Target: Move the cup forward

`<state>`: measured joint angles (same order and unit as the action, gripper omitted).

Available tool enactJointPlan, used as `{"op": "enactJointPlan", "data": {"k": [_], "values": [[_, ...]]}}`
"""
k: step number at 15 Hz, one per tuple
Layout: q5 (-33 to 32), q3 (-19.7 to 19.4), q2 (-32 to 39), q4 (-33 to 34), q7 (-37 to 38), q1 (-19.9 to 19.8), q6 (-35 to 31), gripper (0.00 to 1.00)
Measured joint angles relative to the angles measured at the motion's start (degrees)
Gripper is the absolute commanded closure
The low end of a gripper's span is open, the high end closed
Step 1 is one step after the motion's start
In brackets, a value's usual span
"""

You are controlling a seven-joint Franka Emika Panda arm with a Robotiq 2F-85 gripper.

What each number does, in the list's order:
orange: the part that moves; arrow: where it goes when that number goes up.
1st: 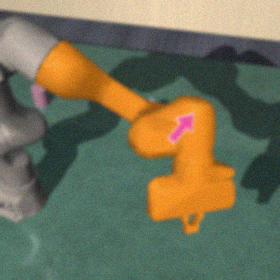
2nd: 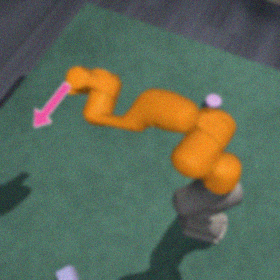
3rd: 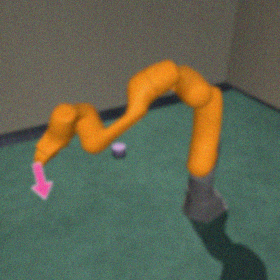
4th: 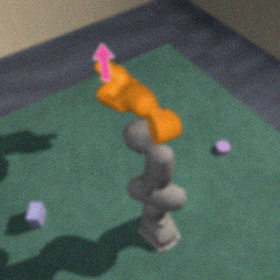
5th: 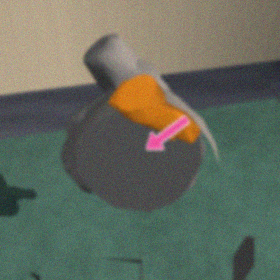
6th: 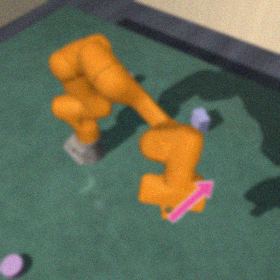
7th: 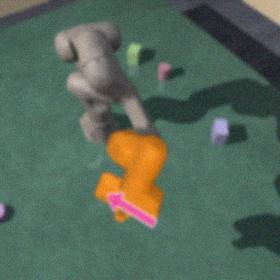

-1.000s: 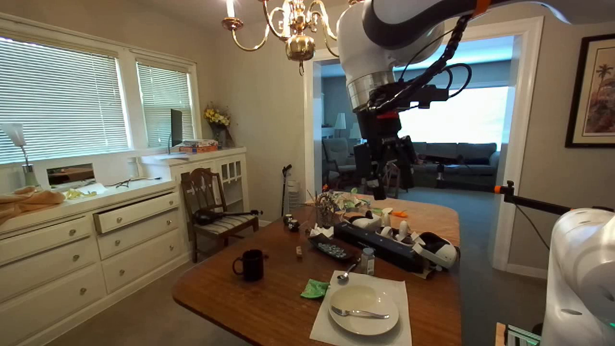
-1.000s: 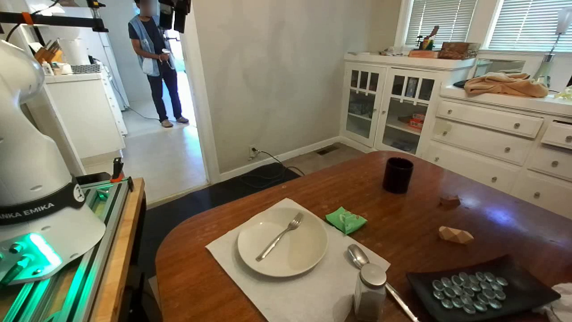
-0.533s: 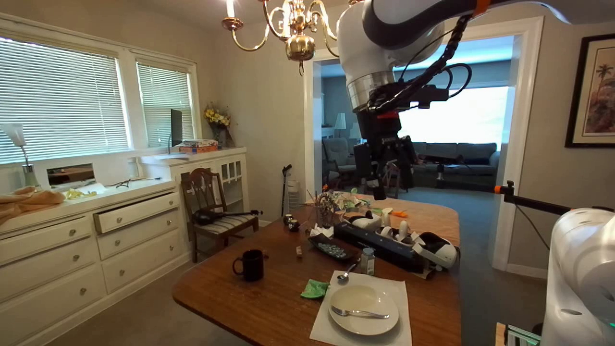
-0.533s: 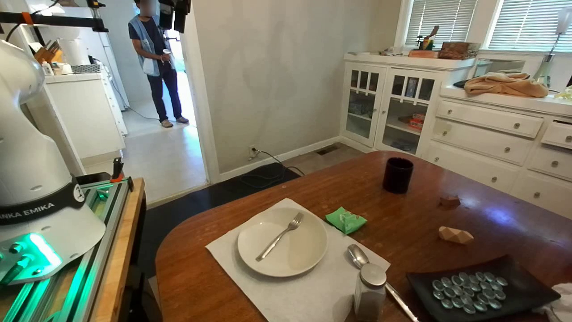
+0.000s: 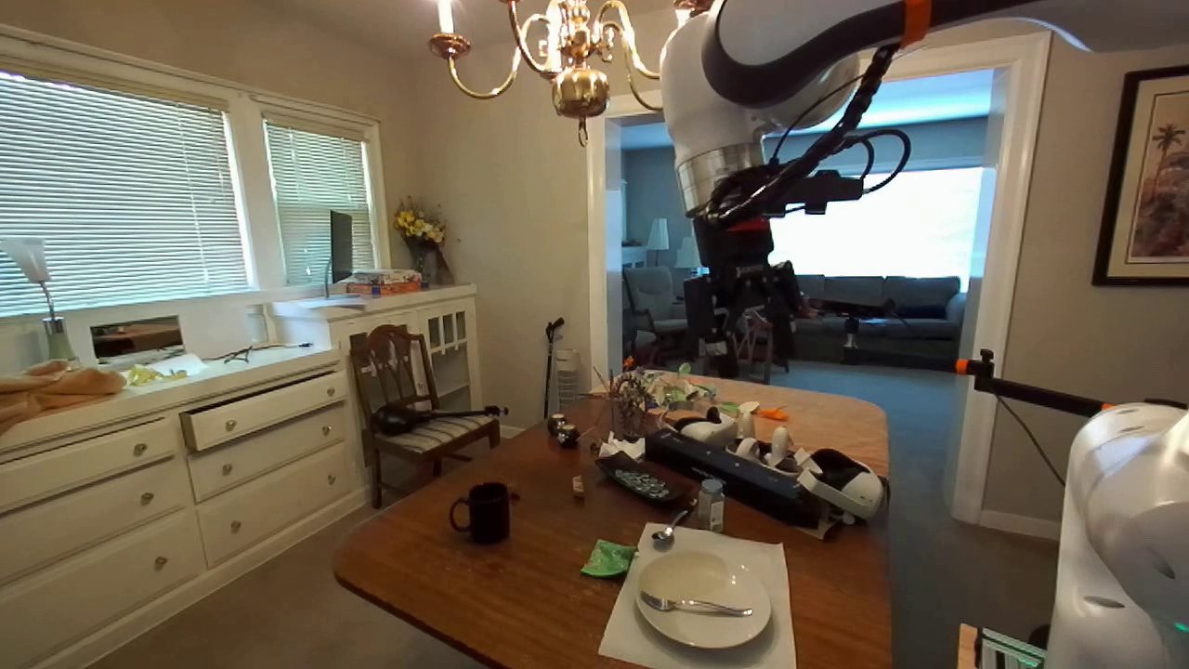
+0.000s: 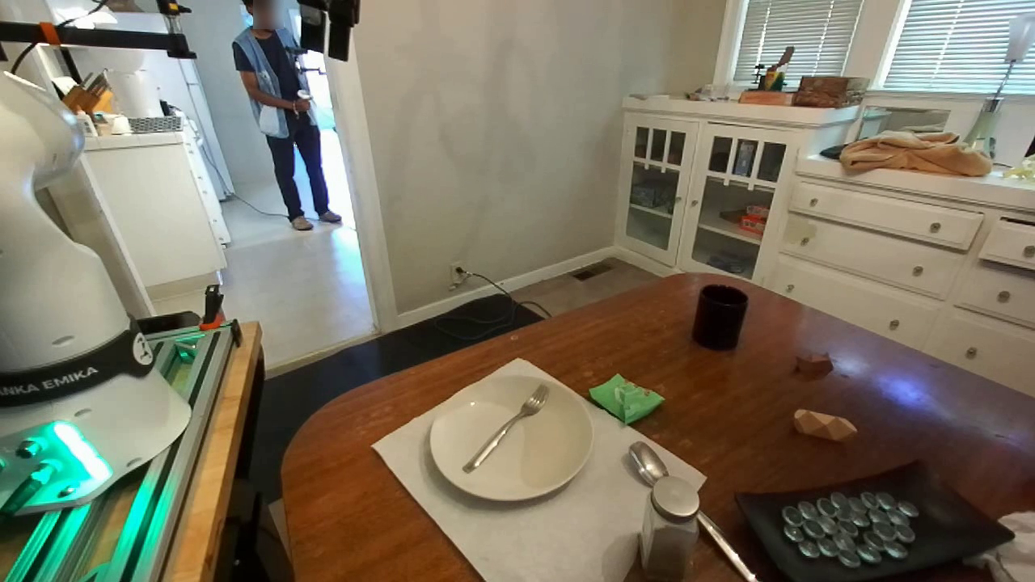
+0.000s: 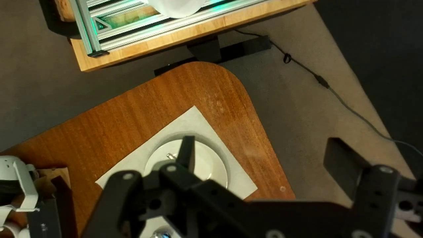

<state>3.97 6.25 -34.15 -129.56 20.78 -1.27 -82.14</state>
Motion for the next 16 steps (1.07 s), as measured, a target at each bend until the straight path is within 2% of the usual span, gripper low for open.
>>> {"op": "enactJointPlan", "data": {"k": [4,8,12,16], "values": [[-2.59,-4.79,4.68,-0.14,-3.89,-3.52,-8.48,0.00],[-2.56,-9.45,13.10,2.52,-9.99,-4.51,-16.17,0.00],[-2.56,-11.32,21.45,8.49,-12.40,-4.77,-17.14,0.00],[-2.56,-11.34,22.97,9.88,-12.54,-4.77,-17.11,0.00]]}}
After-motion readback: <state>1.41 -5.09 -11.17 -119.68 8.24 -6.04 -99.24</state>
